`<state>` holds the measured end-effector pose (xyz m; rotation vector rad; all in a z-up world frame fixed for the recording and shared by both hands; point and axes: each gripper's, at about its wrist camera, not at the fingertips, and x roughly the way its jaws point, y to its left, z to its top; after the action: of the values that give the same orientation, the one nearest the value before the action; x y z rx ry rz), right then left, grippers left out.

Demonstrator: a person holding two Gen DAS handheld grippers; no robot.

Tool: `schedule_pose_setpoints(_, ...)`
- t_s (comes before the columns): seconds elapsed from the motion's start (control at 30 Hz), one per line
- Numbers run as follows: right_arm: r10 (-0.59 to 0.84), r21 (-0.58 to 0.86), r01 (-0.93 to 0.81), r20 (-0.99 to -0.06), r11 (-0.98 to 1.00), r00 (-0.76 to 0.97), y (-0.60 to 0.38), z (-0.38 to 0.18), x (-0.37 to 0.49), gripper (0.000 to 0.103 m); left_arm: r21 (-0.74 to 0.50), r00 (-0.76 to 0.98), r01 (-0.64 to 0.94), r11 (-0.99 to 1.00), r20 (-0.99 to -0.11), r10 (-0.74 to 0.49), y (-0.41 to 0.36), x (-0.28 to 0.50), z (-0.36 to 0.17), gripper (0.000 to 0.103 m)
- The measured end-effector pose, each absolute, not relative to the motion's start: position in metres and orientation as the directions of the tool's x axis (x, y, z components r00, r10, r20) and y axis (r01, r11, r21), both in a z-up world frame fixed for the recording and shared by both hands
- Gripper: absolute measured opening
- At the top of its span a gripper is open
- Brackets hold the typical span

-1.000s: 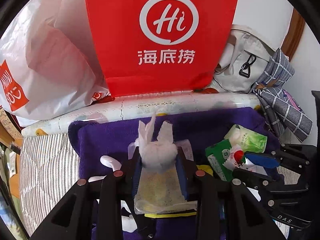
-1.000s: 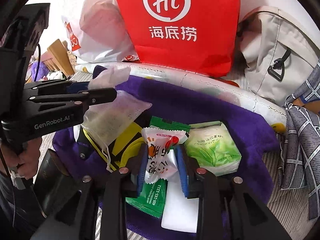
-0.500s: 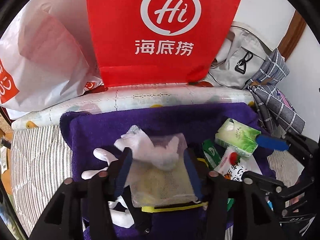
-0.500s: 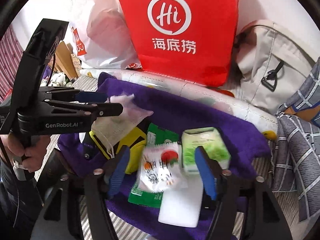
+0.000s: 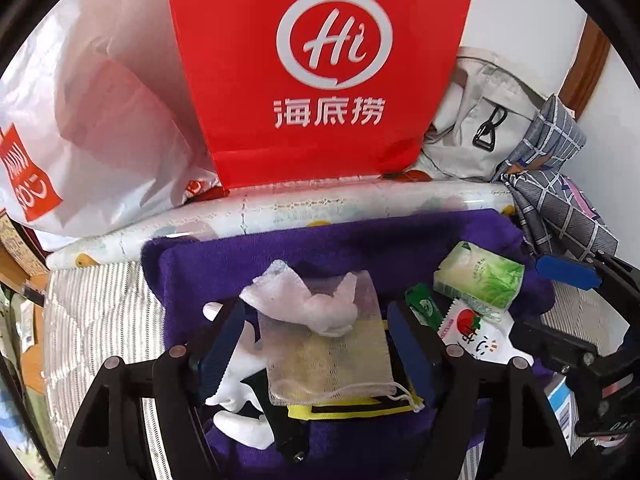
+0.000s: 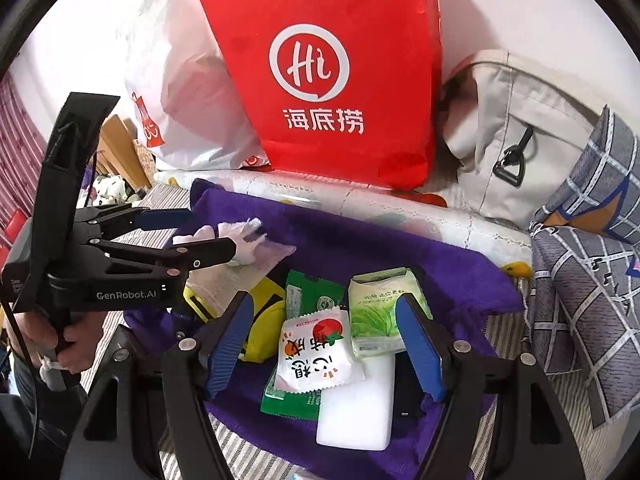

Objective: Organize soft objects

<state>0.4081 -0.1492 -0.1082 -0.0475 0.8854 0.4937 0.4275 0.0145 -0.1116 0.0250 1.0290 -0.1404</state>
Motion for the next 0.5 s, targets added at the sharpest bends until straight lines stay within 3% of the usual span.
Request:
schedule_pose_setpoints(0.13, 0.351, 0.11, -0.408, -0.734, 0.906, 0.581, -0.146, -0.099, 0.396, 0.076, -0.055, 0.522, 0.128, 0.99, -0.846, -0.114, 0.016, 0.421, -0.101, 0.074)
schedule_pose_setpoints(0.23, 0.345, 0.101, -0.399, -0.715, 0.912, 0.608, -0.147, -0.095, 0.385, 0.084, -0.079, 0.526, 0.131, 0.988, -0.84, -0.137, 0.019, 0.413, -0.096, 0.076)
schedule_pose_setpoints(0.5, 0.313, 0.103, -0.355, -0.729, 0.929, 0.608, -0.15, -0.104, 0.364, 0.084, -0.142, 0.514, 0.122, 0.982, -0.838, -0.185, 0.022, 0.387, -0.099, 0.077)
